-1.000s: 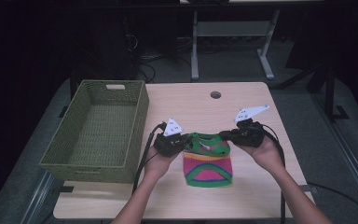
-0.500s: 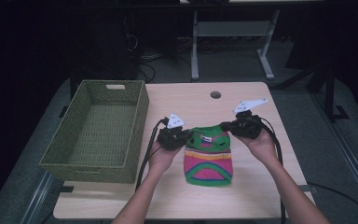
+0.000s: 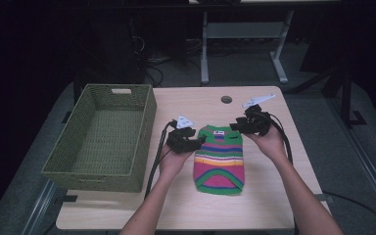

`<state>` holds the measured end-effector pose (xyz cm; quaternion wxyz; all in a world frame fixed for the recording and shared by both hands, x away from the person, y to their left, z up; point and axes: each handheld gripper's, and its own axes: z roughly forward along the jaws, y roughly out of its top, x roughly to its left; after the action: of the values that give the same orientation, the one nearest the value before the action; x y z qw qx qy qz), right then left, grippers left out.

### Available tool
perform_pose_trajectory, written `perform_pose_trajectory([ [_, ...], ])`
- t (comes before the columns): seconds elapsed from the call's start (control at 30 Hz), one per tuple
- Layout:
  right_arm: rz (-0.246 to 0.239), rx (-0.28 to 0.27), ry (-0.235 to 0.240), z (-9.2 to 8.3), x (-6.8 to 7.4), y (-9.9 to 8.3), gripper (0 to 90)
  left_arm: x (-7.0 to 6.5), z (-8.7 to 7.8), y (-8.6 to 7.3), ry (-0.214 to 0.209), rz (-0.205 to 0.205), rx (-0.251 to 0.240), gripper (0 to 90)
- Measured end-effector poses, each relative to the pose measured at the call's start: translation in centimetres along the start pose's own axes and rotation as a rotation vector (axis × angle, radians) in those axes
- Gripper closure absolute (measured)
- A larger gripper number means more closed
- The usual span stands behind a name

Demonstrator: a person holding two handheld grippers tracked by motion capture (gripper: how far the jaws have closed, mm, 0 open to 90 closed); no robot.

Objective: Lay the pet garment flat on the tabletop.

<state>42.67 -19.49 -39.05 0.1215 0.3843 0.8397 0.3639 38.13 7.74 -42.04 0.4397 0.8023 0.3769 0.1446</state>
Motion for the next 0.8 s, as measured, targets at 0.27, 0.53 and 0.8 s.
perform_pose_trajectory([
  [0.27, 0.015, 0.058, 0.083, -0.1, -0.1, -1.9, 64.7, -0.3, 0.7, -1.2, -0.096, 0.028, 0.082, 69.2],
  [0.53, -0.013, 0.231, 0.176, 2.1, 0.7, -4.1, 84.0, -1.6, 2.4, -2.2, -0.138, 0.102, 0.203, 88.0],
  [0.8, -0.009, 0.282, 0.181, 3.9, 0.7, -4.7, 83.8, -1.7, 3.2, -2.8, -0.139, 0.100, 0.255, 86.9],
])
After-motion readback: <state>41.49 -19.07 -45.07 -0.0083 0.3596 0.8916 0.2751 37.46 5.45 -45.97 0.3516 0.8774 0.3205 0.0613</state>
